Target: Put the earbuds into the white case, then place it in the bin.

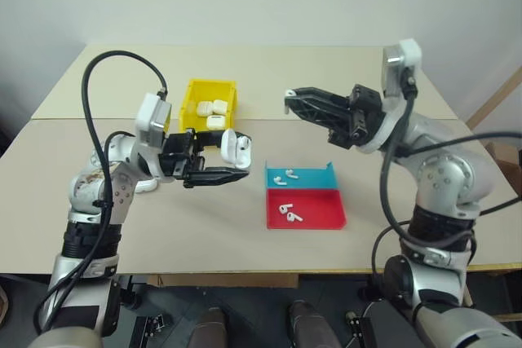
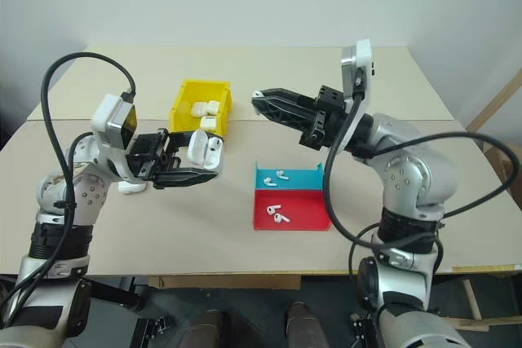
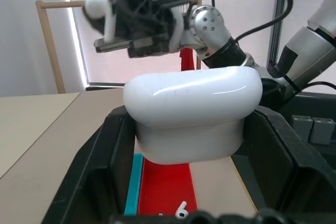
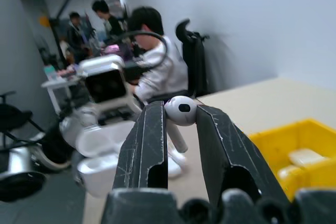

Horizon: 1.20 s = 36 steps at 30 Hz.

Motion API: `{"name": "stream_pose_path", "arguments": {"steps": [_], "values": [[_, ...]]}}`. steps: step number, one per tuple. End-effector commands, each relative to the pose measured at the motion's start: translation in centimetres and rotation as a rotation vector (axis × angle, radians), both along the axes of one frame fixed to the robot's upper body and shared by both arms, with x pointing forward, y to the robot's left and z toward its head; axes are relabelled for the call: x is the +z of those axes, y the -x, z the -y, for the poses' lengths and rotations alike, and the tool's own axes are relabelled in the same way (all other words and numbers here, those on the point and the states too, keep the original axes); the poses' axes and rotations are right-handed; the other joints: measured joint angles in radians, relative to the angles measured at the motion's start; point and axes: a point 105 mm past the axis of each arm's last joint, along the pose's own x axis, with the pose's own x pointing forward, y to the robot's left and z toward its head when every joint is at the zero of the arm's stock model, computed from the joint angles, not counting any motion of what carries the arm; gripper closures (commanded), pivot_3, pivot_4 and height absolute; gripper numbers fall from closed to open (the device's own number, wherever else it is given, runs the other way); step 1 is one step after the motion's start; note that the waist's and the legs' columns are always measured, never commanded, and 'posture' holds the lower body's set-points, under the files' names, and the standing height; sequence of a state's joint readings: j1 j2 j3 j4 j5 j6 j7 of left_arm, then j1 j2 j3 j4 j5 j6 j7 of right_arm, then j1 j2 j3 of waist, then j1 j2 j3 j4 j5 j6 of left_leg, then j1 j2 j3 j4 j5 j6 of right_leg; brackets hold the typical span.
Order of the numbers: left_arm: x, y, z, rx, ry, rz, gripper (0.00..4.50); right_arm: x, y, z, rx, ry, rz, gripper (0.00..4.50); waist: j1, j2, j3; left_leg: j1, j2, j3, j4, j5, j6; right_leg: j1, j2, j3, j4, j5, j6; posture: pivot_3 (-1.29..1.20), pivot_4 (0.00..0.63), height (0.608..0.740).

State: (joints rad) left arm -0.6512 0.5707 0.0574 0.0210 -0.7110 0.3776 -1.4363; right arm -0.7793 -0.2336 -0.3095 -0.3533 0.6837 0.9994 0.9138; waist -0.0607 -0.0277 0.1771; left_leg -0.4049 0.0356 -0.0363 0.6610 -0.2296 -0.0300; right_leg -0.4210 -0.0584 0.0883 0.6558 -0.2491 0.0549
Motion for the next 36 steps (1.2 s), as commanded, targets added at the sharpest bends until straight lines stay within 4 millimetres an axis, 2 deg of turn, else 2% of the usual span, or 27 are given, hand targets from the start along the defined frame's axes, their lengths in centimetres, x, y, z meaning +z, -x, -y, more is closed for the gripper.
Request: {"name": "stream_pose_path", "arguments": {"steps": [1, 4, 9, 30, 36], "values": [[1.0, 0.0, 0.5, -0.026, 0.013, 0.036, 1.71, 0.6, 2.0, -1.7, 0.025, -0.014, 0.053, 3.87, 0.0, 0.0, 0.0, 0.0, 0.0, 0.0, 0.0, 0.0, 0.0, 0.0, 0.0, 0.0, 0.0, 0.0, 0.0, 0.0, 0.15, 0.74], [1.2, -0.2, 0.6, -0.033, 0.018, 0.041, 1.71, -0.4, 2.4, -3.0, 0.024, 0.02, 0.059, 3.87, -0.001, 0.0, 0.0, 0.0, 0.0, 0.0, 0.0, 0.0, 0.0, 0.0, 0.0, 0.0, 0.0, 0.0, 0.0, 0.0, 0.15, 0.74], [1.2, -0.3, 0.7, -0.035, 0.015, 0.042, 1.71, -1.7, 3.1, -3.8, 0.034, 0.064, 0.065, 3.87, -0.002, 0.0, 0.0, 0.0, 0.0, 0.0, 0.0, 0.0, 0.0, 0.0, 0.0, 0.0, -0.001, 0.0, 0.0, 0.0, 0.15, 0.74], [1.2, -0.4, 0.5, -0.031, 0.001, 0.045, 1.71, -3.8, 3.6, -4.2, 0.035, 0.164, 0.073, 3.87, -0.001, 0.0, 0.0, 0.0, 0.0, 0.0, 0.0, 0.0, 0.0, 0.0, 0.001, 0.0, -0.001, 0.0, 0.0, 0.0, 0.15, 0.74], [1.3, -0.4, 0.5, -0.029, 0.0, 0.046, 1.71, -3.8, 3.5, -3.9, 0.017, 0.179, 0.069, 1.95, 0.0, 0.0, 0.0, 0.0, 0.0, 0.0, 0.0, 0.0, 0.0, 0.0, 0.001, 0.0, -0.002, 0.0, 0.0, 0.0, 0.15, 0.74]]}}
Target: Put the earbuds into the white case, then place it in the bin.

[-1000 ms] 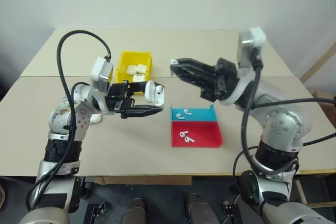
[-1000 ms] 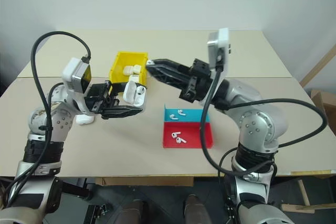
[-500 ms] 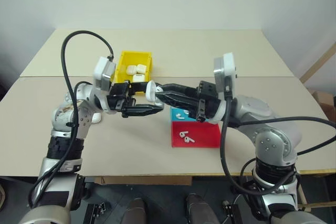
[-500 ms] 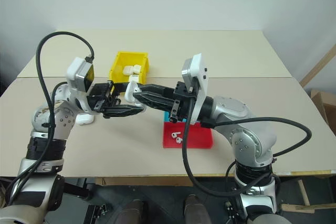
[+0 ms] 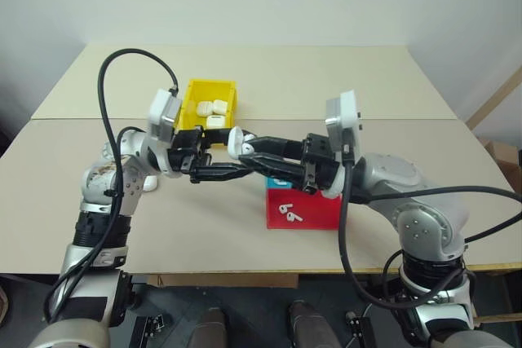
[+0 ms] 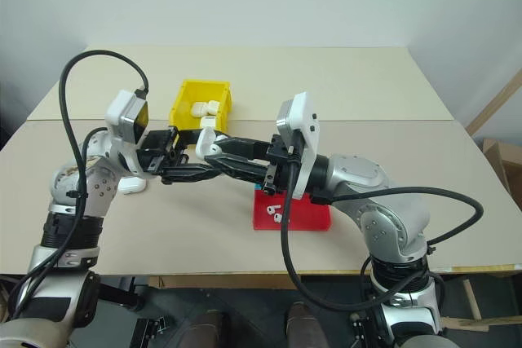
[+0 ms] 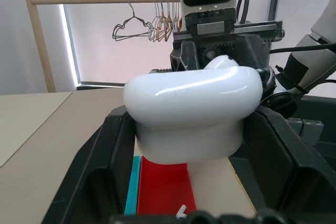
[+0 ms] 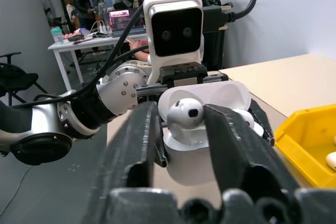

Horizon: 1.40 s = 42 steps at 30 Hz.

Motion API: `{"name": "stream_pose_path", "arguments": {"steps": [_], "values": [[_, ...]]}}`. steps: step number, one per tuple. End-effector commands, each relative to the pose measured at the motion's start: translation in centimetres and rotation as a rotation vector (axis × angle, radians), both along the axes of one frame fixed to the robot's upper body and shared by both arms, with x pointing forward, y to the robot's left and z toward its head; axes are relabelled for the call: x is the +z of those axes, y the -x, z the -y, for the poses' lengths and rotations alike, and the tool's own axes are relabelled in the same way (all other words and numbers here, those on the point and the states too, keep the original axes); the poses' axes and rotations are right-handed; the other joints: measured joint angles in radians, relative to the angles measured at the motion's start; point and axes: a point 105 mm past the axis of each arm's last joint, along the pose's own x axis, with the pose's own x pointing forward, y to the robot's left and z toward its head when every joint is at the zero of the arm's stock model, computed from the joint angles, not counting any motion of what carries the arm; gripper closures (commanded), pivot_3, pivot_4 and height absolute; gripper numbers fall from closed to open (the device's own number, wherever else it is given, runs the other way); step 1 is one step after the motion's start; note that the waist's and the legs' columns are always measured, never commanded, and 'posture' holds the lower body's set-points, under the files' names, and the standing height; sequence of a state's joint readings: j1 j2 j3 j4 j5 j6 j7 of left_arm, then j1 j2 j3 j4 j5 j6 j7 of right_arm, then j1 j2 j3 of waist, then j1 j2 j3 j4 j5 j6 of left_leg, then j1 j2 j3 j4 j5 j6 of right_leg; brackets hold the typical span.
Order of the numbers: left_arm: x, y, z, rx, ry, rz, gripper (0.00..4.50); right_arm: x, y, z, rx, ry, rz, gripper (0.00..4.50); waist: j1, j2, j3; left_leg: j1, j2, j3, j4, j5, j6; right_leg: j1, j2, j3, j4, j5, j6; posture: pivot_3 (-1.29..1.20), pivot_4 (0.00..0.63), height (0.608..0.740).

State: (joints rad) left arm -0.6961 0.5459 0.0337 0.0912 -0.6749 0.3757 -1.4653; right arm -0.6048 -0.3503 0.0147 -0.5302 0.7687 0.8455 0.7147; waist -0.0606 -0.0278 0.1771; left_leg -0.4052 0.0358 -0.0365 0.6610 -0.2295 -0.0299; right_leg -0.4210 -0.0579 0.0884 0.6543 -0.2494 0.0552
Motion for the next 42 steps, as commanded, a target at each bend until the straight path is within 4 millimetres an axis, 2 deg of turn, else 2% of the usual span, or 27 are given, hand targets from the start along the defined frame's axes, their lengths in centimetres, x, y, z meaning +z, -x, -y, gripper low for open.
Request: {"name": "stream_pose_path", "arguments": {"steps": [1, 2, 13, 16, 19, 23, 24, 30, 36, 40, 42], "values": [[1.6, 0.4, -0.1, -0.01, 0.016, 0.07, 1.71, 0.6, 0.6, 0.4, 0.002, 0.003, 0.035, 1.59, 0.0, 0.0, 0.0, 0.0, 0.0, 0.0, 0.0, 0.0, 0.0, 0.0, 0.0, 0.0, 0.0, 0.0, 0.0, 0.0, 0.15, 0.74], [1.6, 0.3, -0.1, -0.01, 0.015, 0.07, 1.71, 0.8, 0.7, 0.6, 0.002, 0.003, 0.038, 1.29, 0.001, 0.0, 0.0, 0.0, 0.0, 0.0, 0.0, 0.0, 0.0, 0.0, 0.0, 0.0, 0.0, 0.0, 0.0, 0.0, 0.15, 0.74], [1.6, -0.1, 0.1, -0.013, 0.012, 0.07, 1.71, 1.4, 2.1, 2.1, 0.099, 0.02, -0.003, 1.29, 0.004, 0.0, 0.0, 0.0, 0.0, 0.0, 0.0, 0.0, 0.0, 0.0, 0.0, 0.0, -0.001, 0.0, 0.0, 0.0, 0.15, 0.74], [1.6, -0.2, 0.2, -0.014, 0.011, 0.07, 1.71, 1.7, 1.7, 2.9, 0.074, 0.057, 0.026, 1.86, 0.007, 0.0, 0.0, 0.0, 0.0, 0.0, 0.0, 0.0, 0.0, 0.0, 0.0, 0.0, -0.001, 0.0, 0.0, 0.0, 0.15, 0.74], [1.2, -0.3, 0.4, -0.023, 0.0, 0.07, 1.71, 4.0, 0.3, 4.2, 0.018, 0.09, 0.124, 2.9, 0.007, 0.0, 0.0, 0.0, 0.0, 0.001, 0.0, 0.0, 0.0, 0.0, 0.0, 0.0, -0.002, 0.0, 0.0, 0.0, 0.15, 0.74], [1.0, -0.1, 0.8, -0.048, -0.005, 0.064, 1.71, 6.5, -0.4, 3.4, 0.07, 0.237, 0.303, 4.36, 0.006, 0.0, 0.0, 0.0, 0.0, 0.001, 0.0, 0.0, 0.0, 0.0, 0.0, 0.0, -0.002, 0.0, 0.0, 0.0, 0.15, 0.74], [0.9, -0.1, 0.9, -0.052, -0.007, 0.064, 1.71, 6.8, -0.6, 3.0, 0.095, 0.282, 0.341, 4.48, 0.005, 0.0, 0.0, 0.0, 0.0, 0.001, 0.0, 0.0, 0.0, 0.0, 0.0, 0.0, -0.002, 0.0, 0.0, 0.0, 0.15, 0.74], [0.8, -0.2, 1.1, -0.07, -0.017, 0.058, 1.71, 6.9, -3.2, -0.1, 0.143, 0.551, 0.592, 4.48, 0.001, 0.001, 0.0, -0.001, 0.0, 0.001, 0.0, 0.0, 0.0, 0.0, 0.0, 0.0, -0.004, 0.0, 0.0, 0.0, 0.15, 0.74], [0.6, -0.4, 1.2, -0.063, -0.031, 0.059, 1.71, 6.3, -4.2, -3.5, 0.243, 0.652, 0.716, 4.48, -0.002, 0.001, 0.0, -0.002, 0.001, 0.001, 0.0, 0.0, 0.0, -0.001, 0.0, 0.0, -0.003, 0.0, 0.0, 0.0, 0.15, 0.74], [0.5, -0.4, 1.1, -0.06, -0.031, 0.059, 1.71, 5.4, -4.0, -4.0, 0.324, 0.707, 0.739, 4.48, 0.003, 0.001, 0.0, -0.002, 0.0, 0.001, 0.0, 0.0, 0.0, -0.001, 0.0, -0.001, -0.003, 0.0, 0.0, 0.0, 0.15, 0.74], [0.5, -0.4, 1.0, -0.054, -0.03, 0.06, 1.71, 4.9, -3.8, -3.4, 0.371, 0.737, 0.738, 4.48, 0.008, 0.001, 0.0, -0.002, 0.0, 0.001, 0.0, 0.0, 0.0, -0.001, -0.001, -0.001, -0.003, 0.0, 0.0, 0.0, 0.15, 0.74]]}}
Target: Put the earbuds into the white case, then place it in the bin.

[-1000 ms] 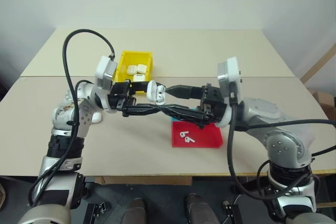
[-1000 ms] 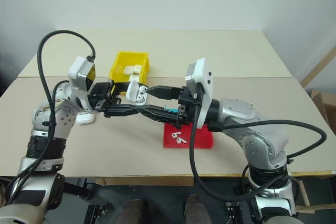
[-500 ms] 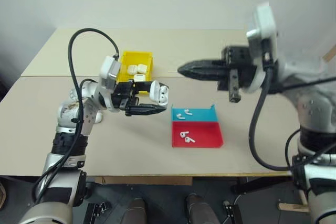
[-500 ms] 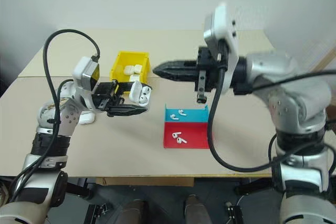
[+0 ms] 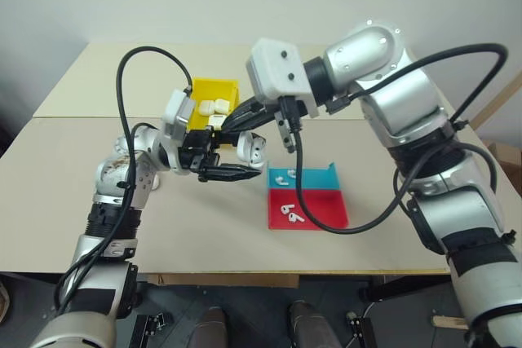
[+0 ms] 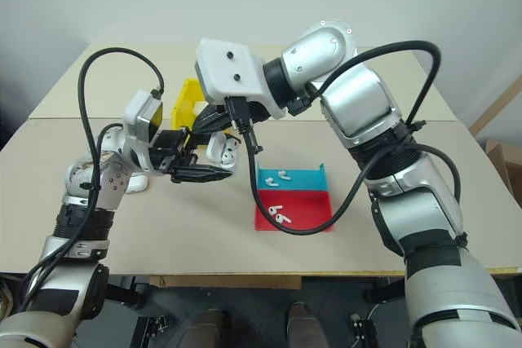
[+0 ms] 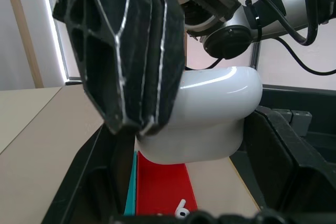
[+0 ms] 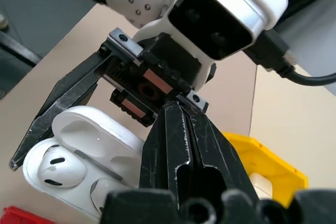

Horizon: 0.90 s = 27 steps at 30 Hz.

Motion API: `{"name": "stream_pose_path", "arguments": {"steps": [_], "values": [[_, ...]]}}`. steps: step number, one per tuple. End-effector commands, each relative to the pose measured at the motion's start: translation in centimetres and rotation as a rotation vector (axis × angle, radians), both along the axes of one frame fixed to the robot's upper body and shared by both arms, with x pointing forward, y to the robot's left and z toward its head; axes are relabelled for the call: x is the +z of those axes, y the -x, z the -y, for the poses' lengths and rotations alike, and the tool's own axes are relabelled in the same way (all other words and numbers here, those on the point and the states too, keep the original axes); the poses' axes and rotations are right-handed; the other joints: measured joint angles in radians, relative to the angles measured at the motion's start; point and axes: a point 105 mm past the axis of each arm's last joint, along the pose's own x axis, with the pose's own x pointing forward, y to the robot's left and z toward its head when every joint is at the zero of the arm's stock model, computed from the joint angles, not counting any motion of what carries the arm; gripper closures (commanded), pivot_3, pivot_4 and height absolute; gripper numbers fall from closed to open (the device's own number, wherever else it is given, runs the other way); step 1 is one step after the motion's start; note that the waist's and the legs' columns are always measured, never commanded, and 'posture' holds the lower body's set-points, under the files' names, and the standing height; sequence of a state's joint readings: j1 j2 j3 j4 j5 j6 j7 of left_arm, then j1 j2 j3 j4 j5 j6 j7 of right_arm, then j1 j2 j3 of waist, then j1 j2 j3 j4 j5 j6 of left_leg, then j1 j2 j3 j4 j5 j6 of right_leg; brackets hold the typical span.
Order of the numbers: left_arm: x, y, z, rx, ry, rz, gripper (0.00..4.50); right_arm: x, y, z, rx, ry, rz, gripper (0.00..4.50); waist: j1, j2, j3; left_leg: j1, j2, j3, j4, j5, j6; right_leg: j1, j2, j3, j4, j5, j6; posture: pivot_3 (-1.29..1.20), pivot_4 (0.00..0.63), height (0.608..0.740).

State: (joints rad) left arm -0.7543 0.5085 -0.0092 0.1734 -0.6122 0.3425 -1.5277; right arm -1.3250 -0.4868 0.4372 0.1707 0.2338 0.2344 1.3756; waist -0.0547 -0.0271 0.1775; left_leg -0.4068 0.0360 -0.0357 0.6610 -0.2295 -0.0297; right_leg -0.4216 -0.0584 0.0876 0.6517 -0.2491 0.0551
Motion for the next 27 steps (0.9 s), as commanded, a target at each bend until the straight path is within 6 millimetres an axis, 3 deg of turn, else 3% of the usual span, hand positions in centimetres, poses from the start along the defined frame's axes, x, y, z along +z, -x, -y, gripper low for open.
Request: {"name": "stream_pose_path", "arguments": {"steps": [1, 8, 12, 15, 20, 26, 27], "values": [[1.1, 0.1, -0.3, 0.007, 0.018, 0.058, 1.71, 0.0, 1.0, 1.2, 0.078, 0.073, 0.041, 4.48, 0.004, 0.0, 0.0, 0.0, 0.0, 0.0, 0.0, 0.0, 0.0, 0.0, 0.0, 0.0, 0.0, 0.0, 0.0, 0.0, 0.15, 0.74], [1.4, -0.1, -0.7, 0.041, 0.029, 0.067, 1.71, 0.7, 1.9, 4.6, 0.051, 0.038, 0.006, 4.48, 0.011, 0.0, 0.0, 0.0, 0.0, 0.0, 0.0, 0.0, 0.0, 0.0, 0.0, 0.0, 0.0, 0.0, 0.0, 0.0, 0.15, 0.74], [1.6, -0.2, -0.7, 0.066, 0.05, 0.073, 1.71, 2.3, 1.4, 5.4, -0.075, -0.152, -0.048, 4.48, 0.01, 0.0, 0.0, 0.001, 0.0, 0.0, 0.0, 0.0, 0.0, 0.0, 0.0, 0.0, 0.001, 0.0, 0.0, 0.0, 0.15, 0.74], [1.8, -0.3, -1.3, 0.12, 0.065, 0.079, 1.71, 2.8, 1.5, 7.5, -0.196, -0.298, -0.148, 4.48, 0.012, 0.0, 0.0, 0.001, 0.0, -0.001, 0.0, 0.0, 0.0, 0.0, 0.0, 0.0, 0.003, 0.0, 0.0, 0.0, 0.15, 0.74], [1.8, -1.5, -3.0, 0.313, 0.095, 0.1, 1.71, 0.1, 1.9, 10.4, -0.459, -0.491, -0.304, 4.48, 0.016, 0.0, 0.0, 0.0, -0.001, -0.002, 0.0, 0.0, 0.0, 0.001, -0.001, -0.001, 0.003, 0.0, 0.0, 0.0, 0.15, 0.74], [2.5, -5.7, -5.0, 0.722, 0.208, 0.121, 1.71, -3.6, 2.5, 11.1, -0.667, -0.617, -0.408, 4.48, 0.016, 0.0, 0.0, 0.001, -0.002, -0.001, 0.0, 0.001, 0.0, 0.001, -0.001, 0.0, 0.003, 0.0, 0.0, 0.0, 0.15, 0.74], [2.7, -7.4, -5.4, 0.853, 0.232, 0.104, 1.71, -3.9, 2.6, 11.0, -0.685, -0.637, -0.414, 4.48, 0.016, 0.0, 0.0, 0.002, -0.002, -0.001, 0.0, 0.001, 0.0, 0.001, -0.001, 0.0, 0.003, 0.0, 0.0, 0.0, 0.15, 0.74]]}}
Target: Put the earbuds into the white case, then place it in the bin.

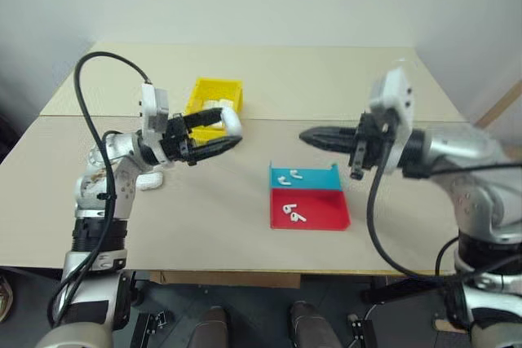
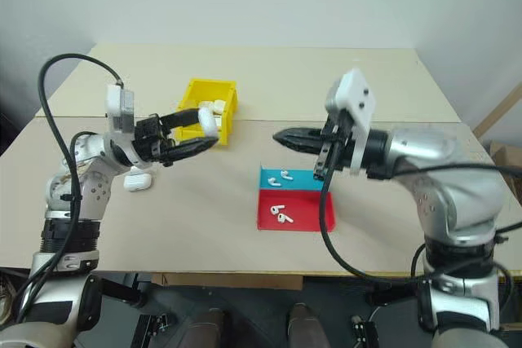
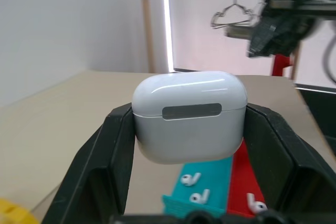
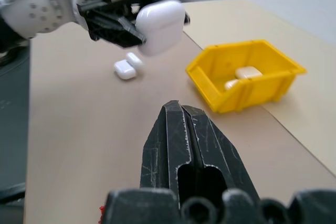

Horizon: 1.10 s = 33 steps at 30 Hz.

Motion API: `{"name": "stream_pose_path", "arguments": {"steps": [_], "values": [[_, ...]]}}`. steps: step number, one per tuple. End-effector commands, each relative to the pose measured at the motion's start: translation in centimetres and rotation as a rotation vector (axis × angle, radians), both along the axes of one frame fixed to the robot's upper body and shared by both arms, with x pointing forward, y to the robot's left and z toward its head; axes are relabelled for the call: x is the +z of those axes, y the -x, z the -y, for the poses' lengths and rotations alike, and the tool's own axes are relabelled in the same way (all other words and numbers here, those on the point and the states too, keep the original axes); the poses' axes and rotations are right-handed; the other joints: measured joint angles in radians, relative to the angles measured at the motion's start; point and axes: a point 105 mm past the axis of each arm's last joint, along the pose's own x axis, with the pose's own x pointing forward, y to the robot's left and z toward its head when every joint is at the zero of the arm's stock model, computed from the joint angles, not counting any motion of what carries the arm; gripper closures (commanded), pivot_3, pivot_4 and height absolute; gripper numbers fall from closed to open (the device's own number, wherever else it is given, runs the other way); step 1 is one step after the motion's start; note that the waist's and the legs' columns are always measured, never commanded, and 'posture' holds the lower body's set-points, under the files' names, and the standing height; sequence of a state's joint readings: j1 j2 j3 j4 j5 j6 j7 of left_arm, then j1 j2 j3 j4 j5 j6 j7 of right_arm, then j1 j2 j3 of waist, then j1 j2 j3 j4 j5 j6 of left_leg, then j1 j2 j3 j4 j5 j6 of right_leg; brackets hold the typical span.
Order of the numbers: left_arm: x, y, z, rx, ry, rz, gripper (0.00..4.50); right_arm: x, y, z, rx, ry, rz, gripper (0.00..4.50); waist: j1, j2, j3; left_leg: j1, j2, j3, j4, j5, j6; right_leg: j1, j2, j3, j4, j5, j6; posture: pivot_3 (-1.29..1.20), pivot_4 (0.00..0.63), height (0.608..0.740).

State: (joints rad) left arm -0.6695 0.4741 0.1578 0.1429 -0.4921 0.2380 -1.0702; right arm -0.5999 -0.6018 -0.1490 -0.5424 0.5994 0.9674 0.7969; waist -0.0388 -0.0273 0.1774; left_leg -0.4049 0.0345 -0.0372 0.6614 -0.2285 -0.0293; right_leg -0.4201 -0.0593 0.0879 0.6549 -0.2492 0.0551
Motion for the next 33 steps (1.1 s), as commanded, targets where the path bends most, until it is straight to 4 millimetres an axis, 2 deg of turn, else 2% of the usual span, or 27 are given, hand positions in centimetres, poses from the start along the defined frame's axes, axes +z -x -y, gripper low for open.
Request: {"name": "stream_pose_path", "arguments": {"steps": [1, 5, 8, 11, 15, 16, 19, 20, 24, 27, 30, 33], "values": [[1.7, -3.6, -1.7, 0.327, 0.088, 0.021, 1.71, 0.7, 1.0, -0.2, -0.061, -0.051, 0.056, 4.48, 0.002, 0.0, 0.0, 0.0, 0.0, 0.0, 0.0, 0.0, 0.0, 0.0, 0.0, 0.0, 0.0, 0.0, 0.0, 0.0, 0.15, 0.74], [0.9, -8.4, -2.2, 0.618, 0.068, -0.07, 1.71, 0.4, 1.3, -0.5, -0.085, -0.092, 0.033, 4.48, 0.003, -0.001, 0.0, -0.001, -0.001, -0.001, 0.0, 0.0, 0.0, 0.0, 0.0, 0.0, -0.001, 0.0, 0.001, 0.0, 0.15, 0.74], [0.2, -10.8, -1.8, 0.71, 0.043, -0.112, 1.71, 0.5, 1.4, -0.7, -0.084, -0.097, 0.03, 4.48, 0.009, -0.001, 0.0, -0.002, -0.001, -0.001, 0.0, 0.0, 0.0, 0.0, 0.0, -0.001, -0.004, 0.001, 0.001, 0.0, 0.15, 0.74], [-0.6, -12.6, -1.5, 0.821, -0.013, -0.135, 1.71, 0.6, 1.4, -0.8, -0.084, -0.095, 0.033, 4.48, 0.016, -0.001, -0.001, -0.004, -0.001, -0.001, 0.0, 0.0, 0.0, 0.0, 0.0, -0.002, -0.006, 0.001, 0.001, 0.0, 0.15, 0.74], [-1.2, -13.7, -1.9, 0.929, -0.025, -0.177, 1.71, 0.8, 1.6, -0.8, -0.087, -0.098, 0.044, 4.48, 0.014, -0.001, 0.0, -0.005, -0.001, -0.001, -0.001, 0.0, 0.0, -0.001, 0.0, -0.002, -0.006, 0.001, 0.001, 0.0, 0.15, 0.74], [-1.4, -13.9, -2.1, 0.946, -0.023, -0.191, 0.99, 0.8, 1.6, -0.8, -0.091, -0.101, 0.047, 4.5, 0.014, -0.001, 0.0, -0.005, -0.001, -0.001, -0.001, 0.0, 0.0, -0.001, 0.0, -0.002, -0.006, 0.001, 0.001, 0.0, 0.15, 0.74], [-1.3, -13.9, -1.7, 0.908, -0.004, -0.199, 0.17, 0.9, 1.6, -0.5, -0.107, -0.107, 0.052, 4.5, 0.016, -0.001, 0.0, -0.005, -0.001, -0.001, -0.001, 0.0, 0.0, -0.001, 0.0, -0.002, -0.006, 0.001, 0.001, 0.0, 0.15, 0.74], [-1.0, -13.9, -1.5, 0.885, 0.003, -0.2, 0.05, 0.9, 1.5, -0.4, -0.112, -0.111, 0.052, 4.5, 0.017, -0.001, 0.0, -0.005, -0.001, -0.001, -0.001, 0.0, 0.0, -0.001, 0.0, -0.002, -0.006, 0.001, 0.001, 0.0, 0.15, 0.74], [0.3, -13.2, -1.1, 0.781, -0.011, -0.118, 0.05, 1.1, 1.5, 0.1, -0.124, -0.126, 0.054, 4.5, 0.02, -0.001, 0.0, -0.005, -0.001, -0.001, -0.001, 0.0, 0.0, -0.001, 0.0, -0.002, -0.006, 0.001, 0.001, 0.0, 0.15, 0.74], [1.6, -11.8, -1.4, 0.633, 0.006, -0.065, 0.05, 0.9, 1.3, 0.7, -0.149, -0.134, 0.054, 4.5, 0.015, -0.001, 0.0, -0.005, -0.001, -0.001, -0.001, 0.0, 0.0, -0.001, 0.0, -0.002, -0.006, 0.001, 0.001, 0.0, 0.15, 0.74], [2.3, -7.9, -1.7, 0.408, -0.064, 0.026, 0.05, -0.3, 1.1, 1.9, -0.207, -0.109, 0.081, 4.5, 0.001, -0.001, -0.001, -0.005, -0.001, -0.001, -0.002, 0.0, 0.0, -0.001, 0.0, -0.002, -0.006, 0.001, 0.001, 0.0, 0.15, 0.74], [1.6, -1.8, -2.2, 0.151, -0.156, 0.042, 0.05, -2.4, 1.2, 3.5, -0.242, -0.051, 0.042, 4.5, -0.009, -0.001, -0.001, -0.004, 0.0, -0.001, -0.002, 0.0, 0.0, -0.001, 0.0, -0.001, -0.006, 0.001, 0.001, 0.0, 0.15, 0.74]]}}
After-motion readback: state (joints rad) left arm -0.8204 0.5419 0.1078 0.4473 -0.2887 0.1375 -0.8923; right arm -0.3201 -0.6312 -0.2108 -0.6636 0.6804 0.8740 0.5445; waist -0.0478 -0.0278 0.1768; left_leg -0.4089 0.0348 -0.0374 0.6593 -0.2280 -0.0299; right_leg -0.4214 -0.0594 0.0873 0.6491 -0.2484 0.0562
